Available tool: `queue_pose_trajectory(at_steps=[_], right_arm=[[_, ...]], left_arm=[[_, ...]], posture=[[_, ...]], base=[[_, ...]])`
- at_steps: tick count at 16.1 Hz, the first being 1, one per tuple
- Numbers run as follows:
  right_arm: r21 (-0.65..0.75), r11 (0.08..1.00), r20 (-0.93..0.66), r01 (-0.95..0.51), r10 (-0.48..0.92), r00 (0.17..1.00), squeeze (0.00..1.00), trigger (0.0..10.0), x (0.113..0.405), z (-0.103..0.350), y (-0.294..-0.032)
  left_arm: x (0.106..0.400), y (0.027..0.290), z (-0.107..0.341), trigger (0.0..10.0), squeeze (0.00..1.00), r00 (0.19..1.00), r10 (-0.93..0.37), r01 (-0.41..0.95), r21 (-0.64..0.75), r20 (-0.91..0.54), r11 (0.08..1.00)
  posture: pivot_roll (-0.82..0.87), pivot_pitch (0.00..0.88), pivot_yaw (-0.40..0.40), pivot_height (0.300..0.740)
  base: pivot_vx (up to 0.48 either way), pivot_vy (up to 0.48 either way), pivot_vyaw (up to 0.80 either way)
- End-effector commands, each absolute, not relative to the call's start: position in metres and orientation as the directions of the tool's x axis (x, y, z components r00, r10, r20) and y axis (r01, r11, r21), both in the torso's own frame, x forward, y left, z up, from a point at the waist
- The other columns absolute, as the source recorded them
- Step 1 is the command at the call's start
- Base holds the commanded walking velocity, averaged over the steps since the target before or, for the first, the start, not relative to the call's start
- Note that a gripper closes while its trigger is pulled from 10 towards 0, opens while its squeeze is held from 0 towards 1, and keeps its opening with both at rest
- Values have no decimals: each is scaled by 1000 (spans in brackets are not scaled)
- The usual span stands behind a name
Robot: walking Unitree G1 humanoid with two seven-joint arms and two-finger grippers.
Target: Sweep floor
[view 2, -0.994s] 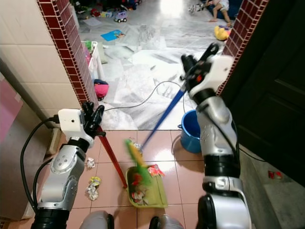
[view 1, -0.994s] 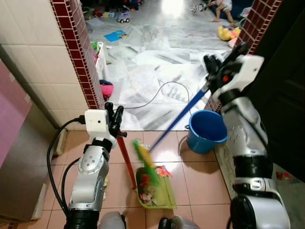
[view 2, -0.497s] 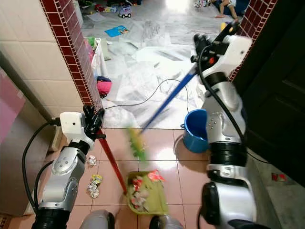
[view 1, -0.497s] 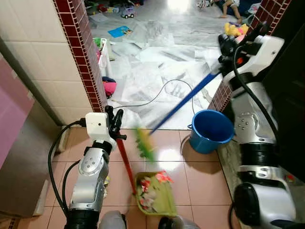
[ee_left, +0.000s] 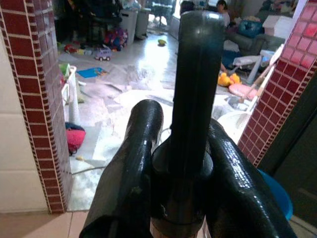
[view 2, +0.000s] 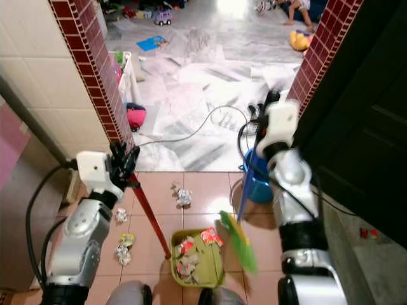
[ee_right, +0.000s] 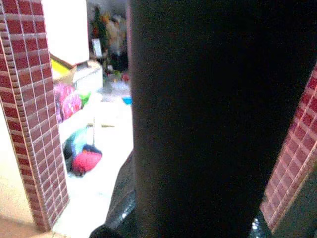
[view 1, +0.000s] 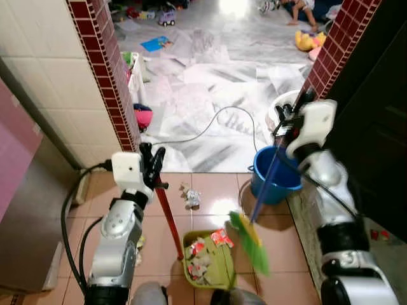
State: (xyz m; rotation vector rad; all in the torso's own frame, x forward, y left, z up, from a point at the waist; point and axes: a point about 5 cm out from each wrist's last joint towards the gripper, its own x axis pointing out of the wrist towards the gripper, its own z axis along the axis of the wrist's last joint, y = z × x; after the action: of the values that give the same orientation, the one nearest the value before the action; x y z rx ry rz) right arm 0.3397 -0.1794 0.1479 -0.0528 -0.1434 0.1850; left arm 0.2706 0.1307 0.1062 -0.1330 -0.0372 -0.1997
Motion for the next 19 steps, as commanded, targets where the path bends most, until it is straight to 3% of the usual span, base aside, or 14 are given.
queue_pose_trajectory(at_steps=[1, 3, 5, 8, 10, 15, 19], right_arm=[[-44, 982, 200, -186, 191, 961, 0, 10000, 342, 162, -176], [83, 966, 218, -246, 223, 950, 0, 10000, 342, 166, -166], [125, 950, 266, -286, 246, 932, 0, 10000, 343, 176, -165], [38, 961, 259, -276, 257, 931, 0, 10000, 344, 175, -174], [-119, 974, 211, -195, 217, 953, 0, 10000, 343, 166, -185], [-110, 989, 200, -97, 118, 973, 0, 10000, 330, 151, -186], [-122, 989, 177, -86, 106, 979, 0, 10000, 325, 145, -180]], left_arm=[[275, 129, 124, 10000, 0, 970, -209, 225, -137, 127, 965], [274, 128, 122, 10000, 0, 971, -208, 224, -141, 122, 964], [273, 127, 120, 10000, 0, 971, -209, 225, -141, 116, 964], [274, 127, 119, 10000, 0, 972, -209, 222, -134, 106, 966], [276, 128, 121, 10000, 0, 975, -193, 207, -129, 109, 970], [280, 134, 135, 10000, 0, 979, -139, 159, -129, 148, 979], [280, 140, 142, 10000, 0, 979, -116, 139, -131, 168, 982]], posture=[[24, 0, -47, 740], [24, 0, -42, 740], [21, 0, -39, 740], [16, 0, -35, 740], [13, 0, -36, 740], [13, 0, -45, 740], [7, 0, -34, 740]], base=[[0, 0, 0], [0, 0, 0], [0, 0, 0], [0, 0, 0], [0, 0, 0], [0, 0, 0], [0, 0, -800]])
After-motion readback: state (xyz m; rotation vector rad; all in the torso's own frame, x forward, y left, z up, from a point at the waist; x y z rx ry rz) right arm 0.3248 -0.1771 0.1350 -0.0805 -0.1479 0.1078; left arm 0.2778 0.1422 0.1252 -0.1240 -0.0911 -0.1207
